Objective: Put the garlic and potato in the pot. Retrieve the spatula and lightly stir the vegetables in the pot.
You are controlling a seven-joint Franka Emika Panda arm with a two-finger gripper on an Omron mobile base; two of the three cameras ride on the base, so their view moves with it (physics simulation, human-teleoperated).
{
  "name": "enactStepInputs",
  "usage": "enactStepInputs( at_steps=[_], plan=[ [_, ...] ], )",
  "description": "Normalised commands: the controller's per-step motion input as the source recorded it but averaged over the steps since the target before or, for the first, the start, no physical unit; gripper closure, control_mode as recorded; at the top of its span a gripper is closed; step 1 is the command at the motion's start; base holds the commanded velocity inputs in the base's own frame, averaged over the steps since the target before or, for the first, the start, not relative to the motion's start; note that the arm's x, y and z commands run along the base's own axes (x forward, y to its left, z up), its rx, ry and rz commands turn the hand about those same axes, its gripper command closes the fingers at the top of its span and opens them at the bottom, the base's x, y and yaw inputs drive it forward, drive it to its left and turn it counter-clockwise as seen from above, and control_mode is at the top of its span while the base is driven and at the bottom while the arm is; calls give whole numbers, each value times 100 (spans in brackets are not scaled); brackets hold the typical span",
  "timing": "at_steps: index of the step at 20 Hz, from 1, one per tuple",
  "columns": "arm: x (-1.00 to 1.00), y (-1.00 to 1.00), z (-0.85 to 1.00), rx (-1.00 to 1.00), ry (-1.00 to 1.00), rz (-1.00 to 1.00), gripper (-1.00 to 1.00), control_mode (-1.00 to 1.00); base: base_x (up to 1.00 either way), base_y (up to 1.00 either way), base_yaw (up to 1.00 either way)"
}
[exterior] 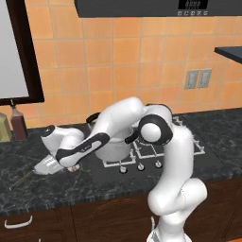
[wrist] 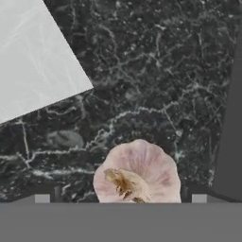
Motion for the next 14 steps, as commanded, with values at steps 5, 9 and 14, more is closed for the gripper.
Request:
enactStepInputs(
  at_steps=[5, 9, 14],
  plan=[
    [-10, -55, -6, 0, 0, -19, -100, -100, 0, 0, 0],
    [-12, -64, -6, 0, 0, -13, -100, -100, 0, 0, 0],
    [1, -13, -34, 15, 0, -2, -100, -100, 0, 0, 0]
  ],
)
